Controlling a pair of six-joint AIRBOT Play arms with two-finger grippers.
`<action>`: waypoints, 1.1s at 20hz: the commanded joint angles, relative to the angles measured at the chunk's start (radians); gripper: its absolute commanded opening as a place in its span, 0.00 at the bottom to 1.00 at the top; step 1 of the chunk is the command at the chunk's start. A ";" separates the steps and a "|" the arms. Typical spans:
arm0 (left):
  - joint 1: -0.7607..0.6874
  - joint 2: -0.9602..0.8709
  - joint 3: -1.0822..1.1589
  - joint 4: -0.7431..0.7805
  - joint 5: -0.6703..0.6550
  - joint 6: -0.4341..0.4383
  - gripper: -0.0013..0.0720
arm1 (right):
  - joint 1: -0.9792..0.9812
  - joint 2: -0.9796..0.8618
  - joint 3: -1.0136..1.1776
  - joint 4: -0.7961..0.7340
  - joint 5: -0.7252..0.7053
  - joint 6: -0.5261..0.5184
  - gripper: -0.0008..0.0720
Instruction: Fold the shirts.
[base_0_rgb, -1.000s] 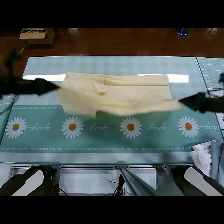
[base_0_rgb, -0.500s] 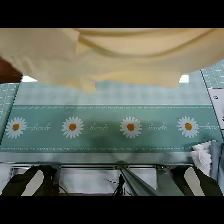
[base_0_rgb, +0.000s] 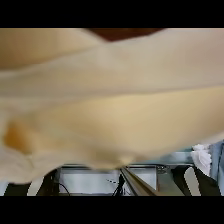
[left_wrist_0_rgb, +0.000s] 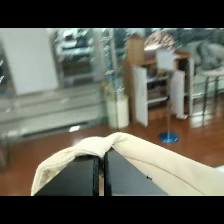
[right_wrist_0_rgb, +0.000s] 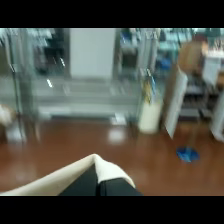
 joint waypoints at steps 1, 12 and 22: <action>0.000 -0.024 -0.006 0.121 -0.316 -0.075 0.05 | 0.009 -0.030 0.035 -0.163 0.410 -0.019 0.05; -0.013 -0.375 -0.253 0.041 -0.507 0.002 0.06 | 0.364 -0.438 -0.203 -0.290 0.457 0.024 0.05; -0.117 -0.941 -0.305 0.038 -0.109 0.119 0.06 | 0.364 -0.910 -0.225 -0.270 0.039 -0.034 0.05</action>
